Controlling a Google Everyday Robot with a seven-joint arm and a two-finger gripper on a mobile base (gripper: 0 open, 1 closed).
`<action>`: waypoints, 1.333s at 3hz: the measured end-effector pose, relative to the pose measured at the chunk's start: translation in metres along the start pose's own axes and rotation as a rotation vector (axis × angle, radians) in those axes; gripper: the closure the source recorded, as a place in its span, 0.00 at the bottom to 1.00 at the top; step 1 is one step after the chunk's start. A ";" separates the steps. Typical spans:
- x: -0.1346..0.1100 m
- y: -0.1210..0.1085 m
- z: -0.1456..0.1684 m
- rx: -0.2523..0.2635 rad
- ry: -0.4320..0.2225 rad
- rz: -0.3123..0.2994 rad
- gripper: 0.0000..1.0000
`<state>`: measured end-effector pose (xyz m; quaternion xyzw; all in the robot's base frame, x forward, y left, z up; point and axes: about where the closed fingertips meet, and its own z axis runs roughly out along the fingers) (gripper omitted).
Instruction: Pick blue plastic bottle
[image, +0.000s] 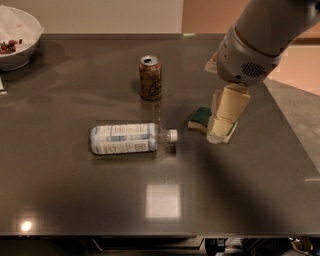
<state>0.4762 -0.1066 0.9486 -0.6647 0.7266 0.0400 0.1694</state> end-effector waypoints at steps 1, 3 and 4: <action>-0.026 0.006 0.022 -0.025 -0.009 -0.054 0.00; -0.064 0.014 0.074 -0.084 0.007 -0.133 0.00; -0.077 0.017 0.093 -0.120 0.002 -0.147 0.00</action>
Offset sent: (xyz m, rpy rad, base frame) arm 0.0052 0.0890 -0.0588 -0.0410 0.0392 0.1682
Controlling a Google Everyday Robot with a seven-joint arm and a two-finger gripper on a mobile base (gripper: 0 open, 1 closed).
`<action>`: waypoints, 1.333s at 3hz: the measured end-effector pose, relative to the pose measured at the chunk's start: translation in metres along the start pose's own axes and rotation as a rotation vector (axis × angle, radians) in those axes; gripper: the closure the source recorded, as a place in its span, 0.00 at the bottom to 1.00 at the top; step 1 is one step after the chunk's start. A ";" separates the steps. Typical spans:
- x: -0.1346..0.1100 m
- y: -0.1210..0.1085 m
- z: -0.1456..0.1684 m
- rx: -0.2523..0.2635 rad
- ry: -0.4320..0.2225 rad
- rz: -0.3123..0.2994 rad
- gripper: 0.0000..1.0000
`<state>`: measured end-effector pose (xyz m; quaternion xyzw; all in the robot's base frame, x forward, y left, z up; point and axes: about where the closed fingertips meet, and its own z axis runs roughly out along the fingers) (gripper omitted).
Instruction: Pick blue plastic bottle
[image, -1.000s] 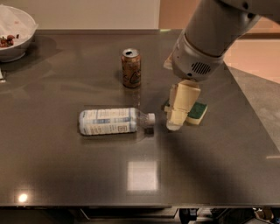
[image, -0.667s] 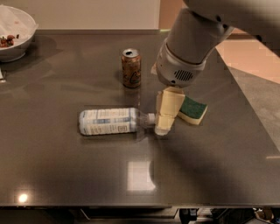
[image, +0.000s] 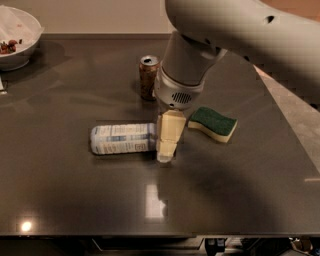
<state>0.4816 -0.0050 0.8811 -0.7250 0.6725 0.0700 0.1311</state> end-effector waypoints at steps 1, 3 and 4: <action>-0.012 0.001 0.018 -0.031 0.001 -0.014 0.00; -0.024 0.006 0.036 -0.073 0.006 -0.028 0.00; -0.030 0.010 0.042 -0.088 0.016 -0.036 0.14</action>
Offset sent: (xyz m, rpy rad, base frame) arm -0.0038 0.0372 -0.0332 -0.0174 0.0760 0.0550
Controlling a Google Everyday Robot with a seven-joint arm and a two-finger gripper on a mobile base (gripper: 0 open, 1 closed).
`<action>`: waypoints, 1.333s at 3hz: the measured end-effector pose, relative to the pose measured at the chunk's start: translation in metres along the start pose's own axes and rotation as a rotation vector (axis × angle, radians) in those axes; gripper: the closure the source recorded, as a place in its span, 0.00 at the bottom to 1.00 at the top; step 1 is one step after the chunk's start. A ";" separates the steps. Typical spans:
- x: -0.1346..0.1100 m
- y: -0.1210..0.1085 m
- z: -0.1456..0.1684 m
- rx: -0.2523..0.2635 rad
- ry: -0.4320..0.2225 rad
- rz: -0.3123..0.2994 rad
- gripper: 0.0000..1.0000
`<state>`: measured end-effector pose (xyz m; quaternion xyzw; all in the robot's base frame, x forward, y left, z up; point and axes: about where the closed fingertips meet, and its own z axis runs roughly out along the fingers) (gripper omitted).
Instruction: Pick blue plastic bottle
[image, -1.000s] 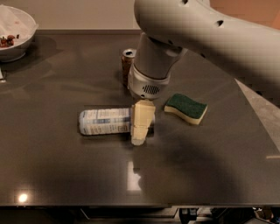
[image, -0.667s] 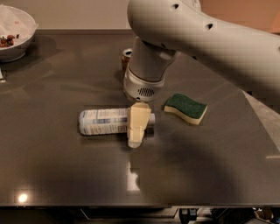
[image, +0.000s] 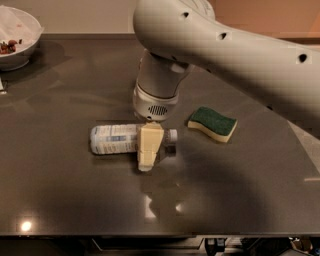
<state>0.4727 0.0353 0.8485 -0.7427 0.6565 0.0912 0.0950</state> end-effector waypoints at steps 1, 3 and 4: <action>-0.006 0.001 0.004 -0.015 0.004 -0.005 0.38; -0.008 0.007 -0.013 -0.015 -0.003 -0.024 0.85; -0.004 0.014 -0.040 0.006 -0.017 -0.054 1.00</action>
Offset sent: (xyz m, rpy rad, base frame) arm -0.0065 0.0096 0.0040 -0.0069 0.0229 0.0223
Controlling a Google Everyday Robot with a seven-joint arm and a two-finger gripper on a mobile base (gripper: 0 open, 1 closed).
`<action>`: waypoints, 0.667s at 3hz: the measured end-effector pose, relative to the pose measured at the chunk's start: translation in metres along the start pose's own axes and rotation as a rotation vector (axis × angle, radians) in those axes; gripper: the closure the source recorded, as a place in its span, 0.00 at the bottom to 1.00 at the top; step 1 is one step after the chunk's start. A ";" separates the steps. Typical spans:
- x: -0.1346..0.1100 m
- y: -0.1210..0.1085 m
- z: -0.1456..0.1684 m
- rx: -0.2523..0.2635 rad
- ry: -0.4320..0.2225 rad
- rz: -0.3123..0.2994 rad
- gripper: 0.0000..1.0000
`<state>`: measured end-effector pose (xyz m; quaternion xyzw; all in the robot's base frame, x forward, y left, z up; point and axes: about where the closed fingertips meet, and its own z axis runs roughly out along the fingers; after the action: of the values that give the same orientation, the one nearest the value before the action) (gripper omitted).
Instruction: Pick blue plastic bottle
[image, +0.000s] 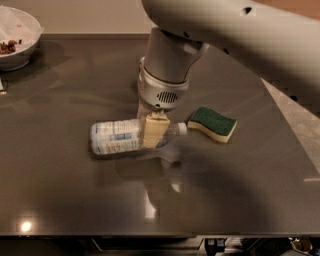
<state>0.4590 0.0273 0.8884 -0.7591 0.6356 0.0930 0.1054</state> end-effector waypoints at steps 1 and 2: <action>0.004 0.007 -0.038 0.035 -0.006 -0.049 1.00; 0.004 0.010 -0.067 0.057 -0.016 -0.094 1.00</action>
Offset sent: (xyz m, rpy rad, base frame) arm -0.0126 -0.0381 0.0934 0.0322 -0.0910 0.1288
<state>0.4503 0.0036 0.9511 -0.7841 0.6008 0.0760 0.1362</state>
